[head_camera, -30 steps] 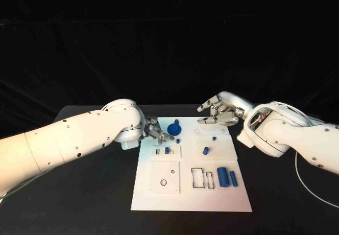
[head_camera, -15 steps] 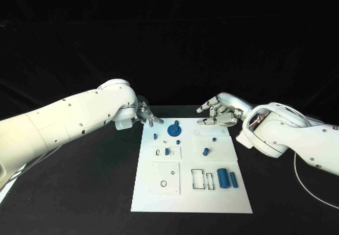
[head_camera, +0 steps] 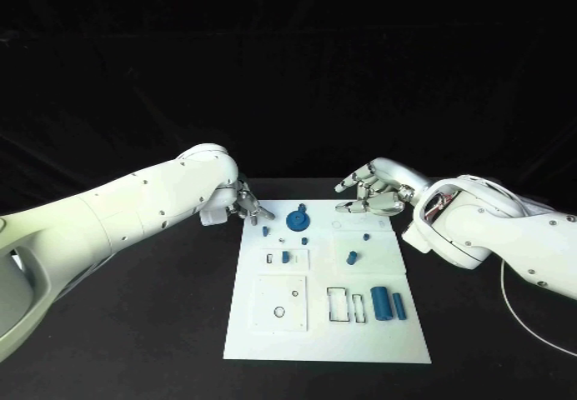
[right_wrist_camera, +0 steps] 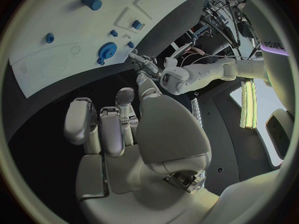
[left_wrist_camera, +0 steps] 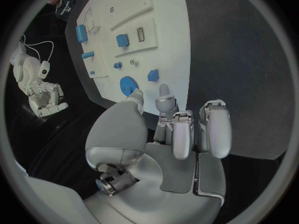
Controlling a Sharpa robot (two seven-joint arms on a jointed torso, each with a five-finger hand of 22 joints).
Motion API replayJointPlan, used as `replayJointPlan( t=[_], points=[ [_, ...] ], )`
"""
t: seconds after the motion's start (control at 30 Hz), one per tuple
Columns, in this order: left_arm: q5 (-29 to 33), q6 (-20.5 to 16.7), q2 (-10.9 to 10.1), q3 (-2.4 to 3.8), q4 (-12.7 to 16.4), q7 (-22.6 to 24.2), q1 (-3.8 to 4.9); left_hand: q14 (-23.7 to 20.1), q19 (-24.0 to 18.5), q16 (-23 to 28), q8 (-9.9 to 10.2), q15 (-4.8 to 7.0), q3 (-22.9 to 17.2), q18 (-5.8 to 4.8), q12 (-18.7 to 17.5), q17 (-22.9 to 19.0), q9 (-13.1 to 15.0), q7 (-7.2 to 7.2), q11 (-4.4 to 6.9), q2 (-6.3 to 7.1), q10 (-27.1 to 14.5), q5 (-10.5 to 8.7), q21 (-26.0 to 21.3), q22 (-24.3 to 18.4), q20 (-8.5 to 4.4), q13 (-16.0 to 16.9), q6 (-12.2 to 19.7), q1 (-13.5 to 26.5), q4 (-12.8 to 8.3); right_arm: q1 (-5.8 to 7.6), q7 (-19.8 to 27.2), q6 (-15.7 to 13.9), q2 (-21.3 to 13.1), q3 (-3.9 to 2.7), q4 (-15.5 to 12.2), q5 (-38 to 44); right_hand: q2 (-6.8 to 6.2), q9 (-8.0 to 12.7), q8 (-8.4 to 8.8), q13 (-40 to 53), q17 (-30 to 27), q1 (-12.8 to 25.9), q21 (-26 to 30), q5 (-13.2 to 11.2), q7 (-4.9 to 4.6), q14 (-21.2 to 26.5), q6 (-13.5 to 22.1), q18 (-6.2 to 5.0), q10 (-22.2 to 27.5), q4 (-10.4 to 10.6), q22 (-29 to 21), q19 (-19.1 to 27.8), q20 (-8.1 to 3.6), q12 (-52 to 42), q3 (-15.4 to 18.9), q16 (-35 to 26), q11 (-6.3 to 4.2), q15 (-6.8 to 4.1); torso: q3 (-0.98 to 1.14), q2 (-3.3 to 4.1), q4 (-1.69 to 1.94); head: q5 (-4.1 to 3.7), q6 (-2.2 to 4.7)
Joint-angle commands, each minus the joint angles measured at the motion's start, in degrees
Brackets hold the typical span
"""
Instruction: Assemble the parts on the task board
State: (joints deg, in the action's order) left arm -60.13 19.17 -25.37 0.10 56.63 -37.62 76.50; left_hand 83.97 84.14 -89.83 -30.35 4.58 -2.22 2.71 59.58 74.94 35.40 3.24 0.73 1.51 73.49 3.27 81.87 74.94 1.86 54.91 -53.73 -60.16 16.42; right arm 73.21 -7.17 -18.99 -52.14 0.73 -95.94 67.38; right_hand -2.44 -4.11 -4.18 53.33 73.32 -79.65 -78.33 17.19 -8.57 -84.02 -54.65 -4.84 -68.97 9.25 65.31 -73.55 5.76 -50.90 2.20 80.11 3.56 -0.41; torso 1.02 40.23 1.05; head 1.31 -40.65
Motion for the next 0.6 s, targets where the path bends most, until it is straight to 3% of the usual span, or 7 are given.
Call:
replayJointPlan(
  t=[0.03,0.6],
  points=[
    [0.7,2.0,0.7,-0.04,-0.8,1.5,-0.31,6.0,0.4,-0.2,-0.2,-0.35,0.3,-0.07,0.2,15.1,-0.1,-0.09,0.13,-0.17,0.1,0.05,0.1,5.9,0.32,0.0,-0.3,-0.4,0.0,-0.05,0.1,0.8,0.1,0.0,0.0,0.2,0.39,0.0,-0.34,-0.1,0.0,0.2,0.4,0.2,0.05,-2.5,-0.5,-0.57,0.2,0.0,0.0,0.1,-0.19,0.2,0.4,-0.3,-0.14,-0.38,0.05,-0.05,-0.06,-0.07,-0.11],
    [0.8,3.2,1.3,-0.1,-1.2,1.5,-0.7,6.0,0.6,-0.2,-0.9,-0.07,1.5,-0.13,0.8,15.1,0.0,-0.49,0.49,-1.07,0.5,0.09,0.3,6.2,0.07,0.3,-1.2,-2.0,-0.4,-0.06,0.1,1.0,0.3,0.01,0.2,0.1,0.53,0.0,-0.34,-0.1,0.0,0.1,0.4,0.2,0.05,-2.5,-0.5,-0.58,0.2,0.1,-0.1,0.1,-0.2,0.2,0.4,-0.3,-0.14,-0.39,0.13,-0.15,0.01,-0.03,-0.38]
  ],
)
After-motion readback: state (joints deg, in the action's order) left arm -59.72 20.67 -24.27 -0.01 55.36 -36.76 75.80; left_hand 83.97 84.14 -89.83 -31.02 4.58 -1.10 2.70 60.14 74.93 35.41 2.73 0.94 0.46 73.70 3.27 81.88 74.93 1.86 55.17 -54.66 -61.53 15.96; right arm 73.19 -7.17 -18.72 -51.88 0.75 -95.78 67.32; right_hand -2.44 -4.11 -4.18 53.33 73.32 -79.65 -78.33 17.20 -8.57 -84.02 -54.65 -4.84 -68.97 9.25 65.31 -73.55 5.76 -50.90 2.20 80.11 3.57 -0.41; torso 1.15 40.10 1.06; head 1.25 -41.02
